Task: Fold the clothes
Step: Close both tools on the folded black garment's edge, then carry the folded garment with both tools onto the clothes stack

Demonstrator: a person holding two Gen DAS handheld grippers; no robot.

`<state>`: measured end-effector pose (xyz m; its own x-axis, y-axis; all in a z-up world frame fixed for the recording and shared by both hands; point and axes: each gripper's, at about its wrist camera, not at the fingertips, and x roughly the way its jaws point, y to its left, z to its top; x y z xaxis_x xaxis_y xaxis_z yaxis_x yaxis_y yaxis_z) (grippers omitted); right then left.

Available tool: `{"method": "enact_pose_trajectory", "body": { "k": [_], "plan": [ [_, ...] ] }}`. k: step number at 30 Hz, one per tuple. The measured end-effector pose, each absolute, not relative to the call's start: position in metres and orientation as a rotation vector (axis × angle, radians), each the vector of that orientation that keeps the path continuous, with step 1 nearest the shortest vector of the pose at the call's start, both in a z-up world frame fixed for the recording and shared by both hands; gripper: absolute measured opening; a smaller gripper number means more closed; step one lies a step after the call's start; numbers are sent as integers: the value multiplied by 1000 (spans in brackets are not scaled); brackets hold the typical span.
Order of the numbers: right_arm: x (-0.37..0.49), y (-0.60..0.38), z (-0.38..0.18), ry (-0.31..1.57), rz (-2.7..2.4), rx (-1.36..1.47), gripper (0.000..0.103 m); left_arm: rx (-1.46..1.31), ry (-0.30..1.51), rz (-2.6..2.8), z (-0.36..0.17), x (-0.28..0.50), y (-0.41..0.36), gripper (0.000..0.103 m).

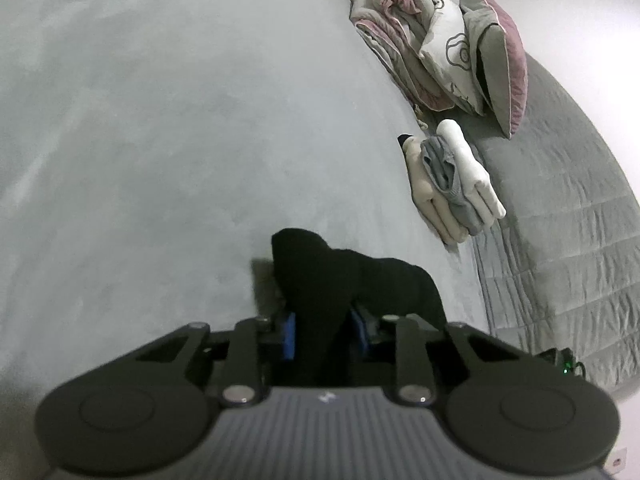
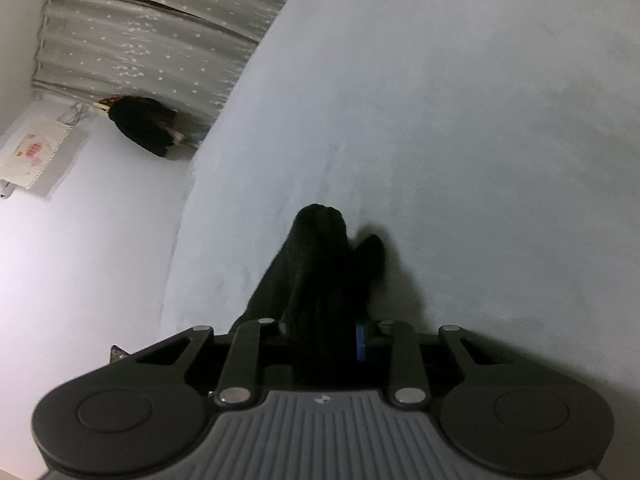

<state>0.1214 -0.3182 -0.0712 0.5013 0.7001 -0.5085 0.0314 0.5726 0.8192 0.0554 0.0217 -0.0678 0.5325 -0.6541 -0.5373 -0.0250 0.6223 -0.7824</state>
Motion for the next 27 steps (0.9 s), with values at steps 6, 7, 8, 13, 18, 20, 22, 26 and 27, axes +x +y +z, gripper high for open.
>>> {"method": "enact_pose_trajectory", "body": {
  "k": [6, 7, 8, 13, 18, 20, 22, 26, 27],
  "plan": [
    [122, -327, -58, 928, 487, 906, 23, -788, 925, -441, -36, 61, 17, 22],
    [122, -328, -54, 915, 493, 908, 23, -776, 917, -447, -29, 63, 14, 22],
    [121, -330, -50, 901, 497, 909, 23, -763, 911, -451, -23, 65, 11, 22],
    [123, -343, -22, 834, 504, 908, 23, -711, 885, -486, 14, 81, -9, 22],
    [135, -360, 10, 784, 506, 893, 23, -665, 845, -522, 51, 97, -35, 22],
    [141, -367, 24, 769, 507, 883, 23, -645, 832, -542, 65, 105, -45, 22],
    [147, -375, 37, 749, 507, 869, 23, -627, 814, -562, 78, 113, -56, 22],
    [151, -395, 56, 715, 506, 861, 23, -614, 785, -596, 97, 127, -74, 22],
    [153, -400, 61, 706, 506, 861, 23, -611, 781, -606, 102, 132, -80, 22]
  ]
}}
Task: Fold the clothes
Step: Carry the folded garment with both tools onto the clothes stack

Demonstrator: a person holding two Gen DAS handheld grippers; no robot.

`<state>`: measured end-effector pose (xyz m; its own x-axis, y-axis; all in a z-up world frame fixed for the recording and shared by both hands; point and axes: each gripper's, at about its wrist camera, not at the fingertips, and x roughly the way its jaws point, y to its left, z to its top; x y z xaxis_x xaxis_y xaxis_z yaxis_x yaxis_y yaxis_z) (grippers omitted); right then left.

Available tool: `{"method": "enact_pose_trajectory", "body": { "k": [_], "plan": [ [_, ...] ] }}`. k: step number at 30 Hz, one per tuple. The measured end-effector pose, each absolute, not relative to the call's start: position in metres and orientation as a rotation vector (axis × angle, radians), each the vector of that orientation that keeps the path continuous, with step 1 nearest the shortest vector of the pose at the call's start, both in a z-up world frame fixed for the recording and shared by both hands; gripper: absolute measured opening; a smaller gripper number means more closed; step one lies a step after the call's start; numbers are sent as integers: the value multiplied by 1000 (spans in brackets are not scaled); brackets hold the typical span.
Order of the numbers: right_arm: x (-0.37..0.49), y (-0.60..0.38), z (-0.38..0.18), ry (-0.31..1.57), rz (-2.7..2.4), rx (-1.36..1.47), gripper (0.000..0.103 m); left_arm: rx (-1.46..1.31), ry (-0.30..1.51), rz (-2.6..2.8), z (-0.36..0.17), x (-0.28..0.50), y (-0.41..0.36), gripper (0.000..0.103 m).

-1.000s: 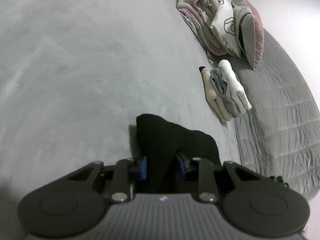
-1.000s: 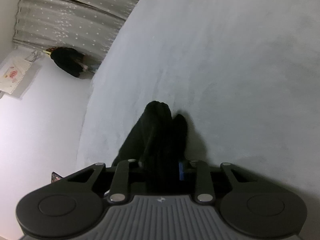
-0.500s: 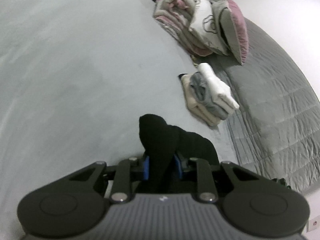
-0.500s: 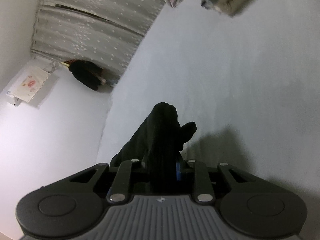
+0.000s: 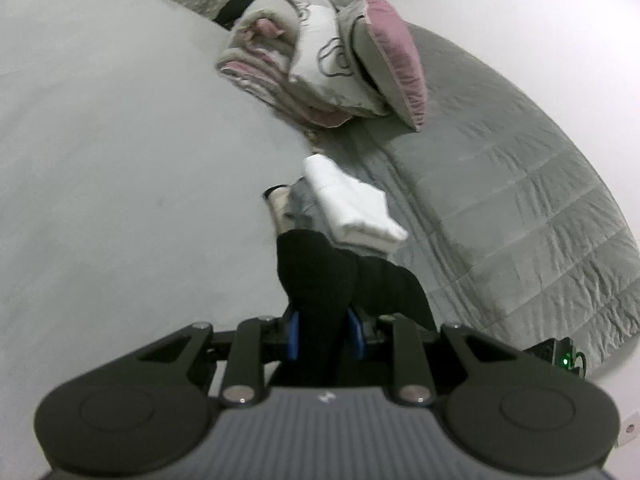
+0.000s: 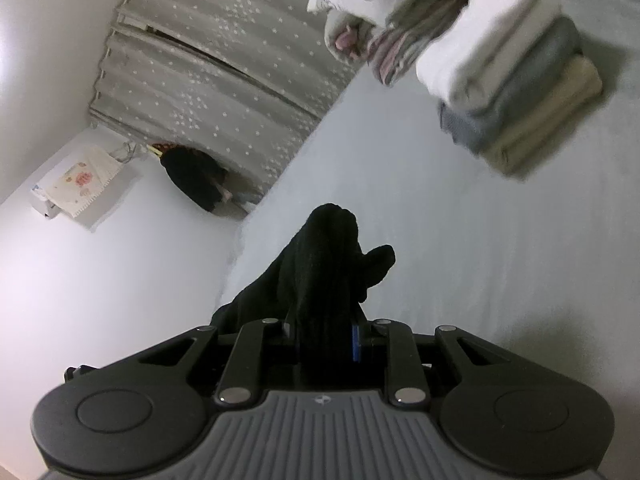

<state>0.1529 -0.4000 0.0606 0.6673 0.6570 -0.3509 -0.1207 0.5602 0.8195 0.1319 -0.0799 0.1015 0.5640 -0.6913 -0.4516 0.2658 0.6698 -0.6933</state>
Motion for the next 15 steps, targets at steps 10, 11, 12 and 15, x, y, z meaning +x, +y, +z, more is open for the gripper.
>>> {"method": "enact_pose_trajectory", "body": {
  "k": [10, 11, 12, 15],
  "plan": [
    [184, -461, 109, 613, 451, 863, 23, -541, 732, -731, 134, 197, -151, 22],
    [189, -468, 115, 602, 443, 859, 23, -534, 725, -741, 137, 204, -159, 22],
    [194, -475, 121, 591, 436, 855, 23, -527, 717, -752, 140, 211, -167, 22],
    [212, -495, 138, 567, 413, 837, 23, -503, 694, -778, 149, 235, -190, 22]
  ]
}}
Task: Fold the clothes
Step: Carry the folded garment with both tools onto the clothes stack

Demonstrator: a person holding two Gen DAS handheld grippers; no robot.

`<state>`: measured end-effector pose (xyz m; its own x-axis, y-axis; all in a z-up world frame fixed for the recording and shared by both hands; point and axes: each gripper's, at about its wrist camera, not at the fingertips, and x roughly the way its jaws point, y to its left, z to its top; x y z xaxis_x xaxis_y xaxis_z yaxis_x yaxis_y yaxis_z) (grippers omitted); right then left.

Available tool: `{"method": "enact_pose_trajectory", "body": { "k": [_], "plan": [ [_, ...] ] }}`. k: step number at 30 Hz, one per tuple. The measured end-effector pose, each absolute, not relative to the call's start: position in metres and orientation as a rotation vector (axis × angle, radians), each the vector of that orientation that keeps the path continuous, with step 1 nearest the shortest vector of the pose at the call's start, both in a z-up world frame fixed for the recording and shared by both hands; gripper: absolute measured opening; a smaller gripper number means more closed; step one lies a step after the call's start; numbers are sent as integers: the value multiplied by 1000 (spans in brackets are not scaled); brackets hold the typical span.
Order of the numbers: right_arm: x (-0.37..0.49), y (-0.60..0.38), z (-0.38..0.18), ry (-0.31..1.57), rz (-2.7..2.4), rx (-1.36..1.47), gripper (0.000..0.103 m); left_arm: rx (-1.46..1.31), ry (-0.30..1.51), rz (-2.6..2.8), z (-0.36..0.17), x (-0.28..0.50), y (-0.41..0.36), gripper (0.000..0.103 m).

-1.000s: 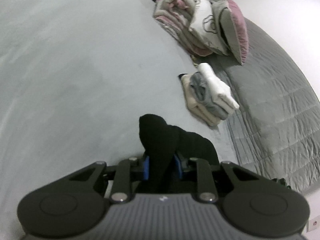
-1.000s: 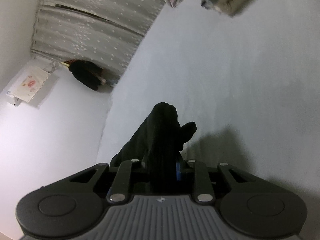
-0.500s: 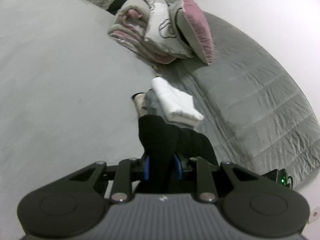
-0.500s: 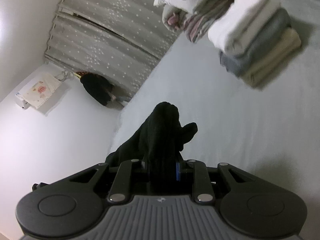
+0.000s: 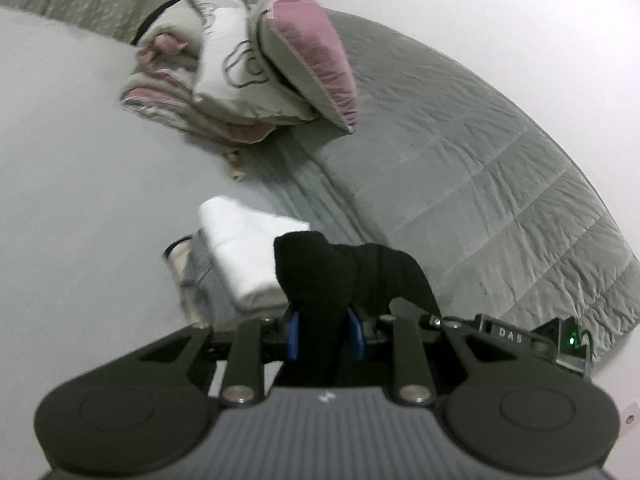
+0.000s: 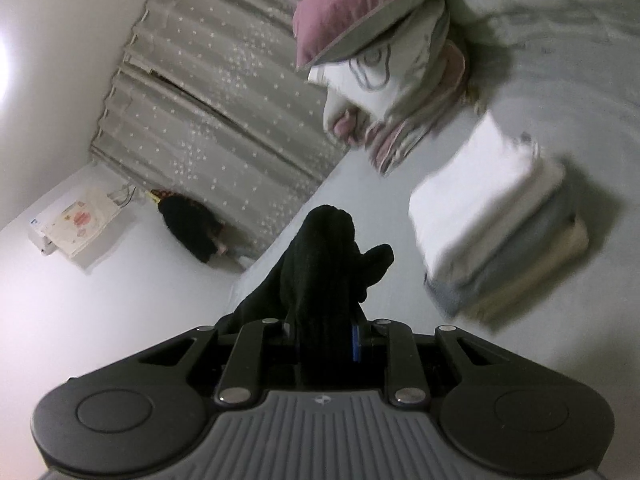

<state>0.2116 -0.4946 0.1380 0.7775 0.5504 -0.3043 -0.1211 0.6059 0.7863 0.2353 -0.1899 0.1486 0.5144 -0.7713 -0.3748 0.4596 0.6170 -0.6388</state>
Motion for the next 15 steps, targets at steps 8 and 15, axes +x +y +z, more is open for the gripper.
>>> {"method": "enact_pose_trajectory", "body": {
  "k": [8, 15],
  "plan": [
    [260, -540, 170, 511, 375, 783, 23, -430, 635, -819, 168, 291, -248, 22],
    [315, -561, 160, 538, 358, 768, 23, -425, 642, -791, 153, 335, -270, 22]
  ]
}}
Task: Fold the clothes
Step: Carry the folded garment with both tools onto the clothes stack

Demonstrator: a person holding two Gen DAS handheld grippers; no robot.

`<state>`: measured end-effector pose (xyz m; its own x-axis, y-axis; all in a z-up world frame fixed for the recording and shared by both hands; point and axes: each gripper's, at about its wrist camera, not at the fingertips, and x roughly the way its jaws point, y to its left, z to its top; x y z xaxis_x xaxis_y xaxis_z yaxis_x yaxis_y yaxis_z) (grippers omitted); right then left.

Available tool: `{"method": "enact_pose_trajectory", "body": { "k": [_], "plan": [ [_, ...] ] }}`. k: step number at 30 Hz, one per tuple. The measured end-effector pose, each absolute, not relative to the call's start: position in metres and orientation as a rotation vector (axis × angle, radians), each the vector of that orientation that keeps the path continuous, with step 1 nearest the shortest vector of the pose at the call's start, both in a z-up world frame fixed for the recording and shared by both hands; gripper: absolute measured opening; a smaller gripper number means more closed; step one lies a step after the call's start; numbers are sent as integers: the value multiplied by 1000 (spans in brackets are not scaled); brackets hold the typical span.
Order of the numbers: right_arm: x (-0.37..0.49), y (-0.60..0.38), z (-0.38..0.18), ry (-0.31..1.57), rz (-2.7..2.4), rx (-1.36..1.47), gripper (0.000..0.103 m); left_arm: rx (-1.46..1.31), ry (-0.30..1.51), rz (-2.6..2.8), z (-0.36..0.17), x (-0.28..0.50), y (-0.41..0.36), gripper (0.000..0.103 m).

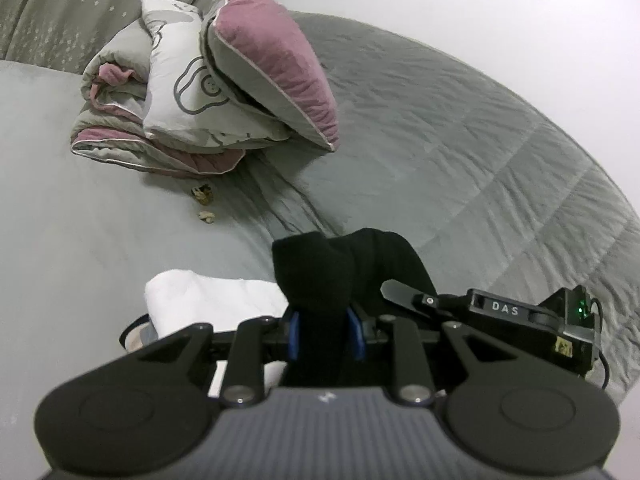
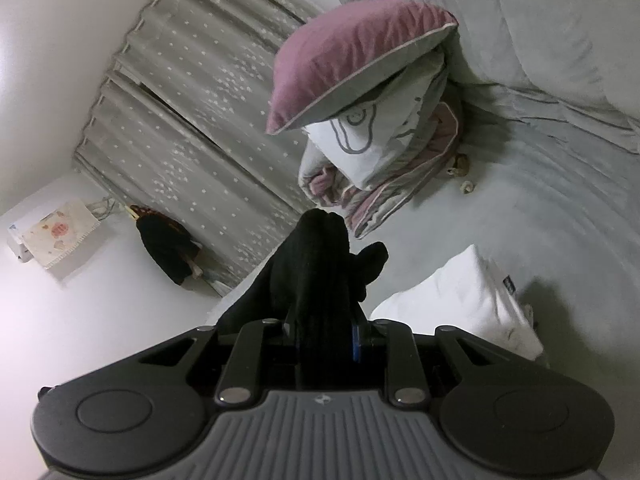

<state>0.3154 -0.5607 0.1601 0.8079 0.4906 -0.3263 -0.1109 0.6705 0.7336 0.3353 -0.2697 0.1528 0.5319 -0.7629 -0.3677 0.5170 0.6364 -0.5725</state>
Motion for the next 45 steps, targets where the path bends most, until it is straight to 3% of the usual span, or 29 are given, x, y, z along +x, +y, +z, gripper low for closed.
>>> {"method": "enact_pose_trajectory", "body": {
  "k": [11, 18, 26, 29, 36, 39, 43, 45],
  "plan": [
    [397, -573, 90, 557, 304, 733, 24, -423, 701, -646, 83, 424, -288, 26],
    [397, -584, 72, 465, 146, 622, 45, -405, 651, -527, 57, 439, -285, 43],
    [347, -549, 106, 231, 133, 299, 44, -254, 377, -502, 78, 398, -293, 43],
    [335, -524, 108, 185, 170, 188, 39, -181, 311, -553, 75, 379, -305, 44],
    [335, -501, 67, 255, 125, 42, 35, 11, 349, -624, 33, 362, -333, 48],
    [334, -503, 54, 265, 101, 13, 34, 20, 336, -617, 27, 359, -331, 53],
    [319, -507, 64, 225, 82, 55, 34, 0, 311, -597, 32, 349, -326, 72],
    [308, -509, 75, 212, 60, 83, 34, -4, 294, -546, 41, 338, -326, 76]
  ]
}}
